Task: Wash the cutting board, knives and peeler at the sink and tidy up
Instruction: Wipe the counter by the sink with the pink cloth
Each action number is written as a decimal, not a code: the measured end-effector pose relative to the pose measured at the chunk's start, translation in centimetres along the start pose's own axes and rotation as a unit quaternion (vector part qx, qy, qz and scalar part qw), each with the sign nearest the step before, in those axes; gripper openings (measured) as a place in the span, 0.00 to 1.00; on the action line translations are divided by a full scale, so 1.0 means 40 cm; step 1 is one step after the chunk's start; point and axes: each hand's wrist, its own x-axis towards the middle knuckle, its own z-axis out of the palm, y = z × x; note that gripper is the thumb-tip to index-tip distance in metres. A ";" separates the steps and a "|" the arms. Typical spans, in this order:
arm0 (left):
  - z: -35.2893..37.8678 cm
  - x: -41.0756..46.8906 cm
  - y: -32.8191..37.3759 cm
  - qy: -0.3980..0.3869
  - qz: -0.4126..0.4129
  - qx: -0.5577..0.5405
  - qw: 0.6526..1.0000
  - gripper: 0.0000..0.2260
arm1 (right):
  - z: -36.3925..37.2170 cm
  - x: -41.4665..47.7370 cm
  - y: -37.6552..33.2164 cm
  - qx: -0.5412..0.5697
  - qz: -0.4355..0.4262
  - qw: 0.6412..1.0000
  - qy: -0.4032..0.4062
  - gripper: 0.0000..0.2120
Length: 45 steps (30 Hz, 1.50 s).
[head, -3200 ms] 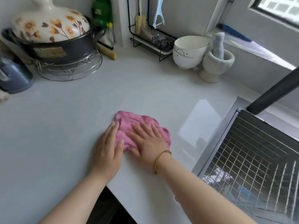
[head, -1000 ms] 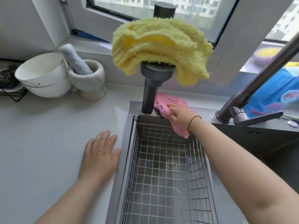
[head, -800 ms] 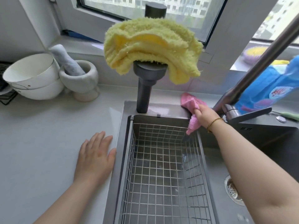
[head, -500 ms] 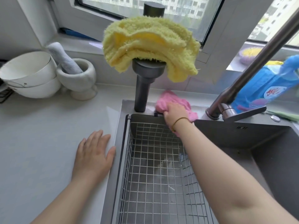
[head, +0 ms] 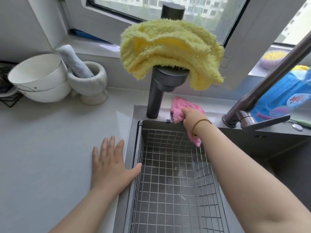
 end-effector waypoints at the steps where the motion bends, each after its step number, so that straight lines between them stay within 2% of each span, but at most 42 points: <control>1: -0.001 0.000 0.000 0.001 -0.001 0.000 1.000 0.41 | -0.002 0.000 -0.025 -0.025 -0.023 0.999 0.006 0.28; 2: -0.001 0.000 0.001 0.005 -0.002 -0.001 1.000 0.41 | -0.001 0.000 -0.049 -0.047 -0.060 0.997 0.017 0.29; 4: -0.002 -0.001 0.002 0.008 -0.003 -0.005 1.000 0.41 | 0.008 0.002 -0.084 -0.052 -0.136 0.988 0.048 0.24; 6: -0.003 -0.001 0.004 0.007 -0.004 -0.008 1.000 0.41 | 0.011 0.001 -0.091 -0.050 -0.162 0.984 0.053 0.22; 9: -0.004 -0.002 0.004 0.010 -0.004 -0.015 1.000 0.40 | -0.010 -0.003 -0.050 -0.075 -0.169 0.983 0.013 0.28; 13: -0.006 -0.006 0.008 0.011 -0.001 -0.018 1.000 0.35 | -0.036 -0.004 0.102 -0.025 -0.083 0.996 -0.030 0.23; 16: -0.004 -0.004 0.009 0.018 -0.004 -0.028 0.999 0.38 | -0.036 -0.020 0.192 -0.013 -0.014 0.999 -0.035 0.08; 20: -0.002 -0.010 0.012 0.022 -0.003 -0.030 0.999 0.35 | -0.001 -0.082 0.197 0.031 0.009 0.995 0.091 0.11; 21: -0.002 -0.010 0.012 0.026 -0.002 -0.031 0.999 0.35 | 0.008 -0.097 0.198 0.035 0.009 0.993 0.116 0.10; 24: 0.002 -0.008 0.008 0.035 0.005 -0.034 0.999 0.35 | 0.011 -0.149 0.199 0.040 0.042 0.994 0.095 0.10; 26: 0.003 -0.013 0.009 0.035 0.005 -0.038 0.999 0.34 | 0.009 -0.190 0.200 0.084 0.084 0.990 0.078 0.09; 28: -0.002 -0.017 0.011 0.032 0.009 -0.038 0.999 0.34 | 0.020 -0.242 0.204 0.144 0.110 0.979 0.097 0.08; 30: -0.006 -0.020 0.009 0.028 0.020 -0.043 0.998 0.33 | 0.035 -0.303 0.213 0.214 0.128 0.961 0.121 0.11; 34: -0.006 -0.036 0.002 0.041 0.071 -0.081 0.993 0.31 | 0.040 -0.424 0.258 0.357 0.167 0.901 0.182 0.15; 38: -0.022 -0.065 0.039 0.076 0.109 -0.147 0.980 0.21 | 0.042 -0.515 0.354 0.410 0.203 0.860 0.225 0.12; 41: -0.053 -0.115 0.147 0.070 0.197 -0.183 0.961 0.13 | 0.047 -0.552 0.443 0.439 0.222 0.832 0.256 0.10; 45: -0.086 -0.175 0.373 0.065 0.316 -0.200 0.925 0.10 | 0.041 -0.573 0.565 0.474 0.208 0.808 0.283 0.08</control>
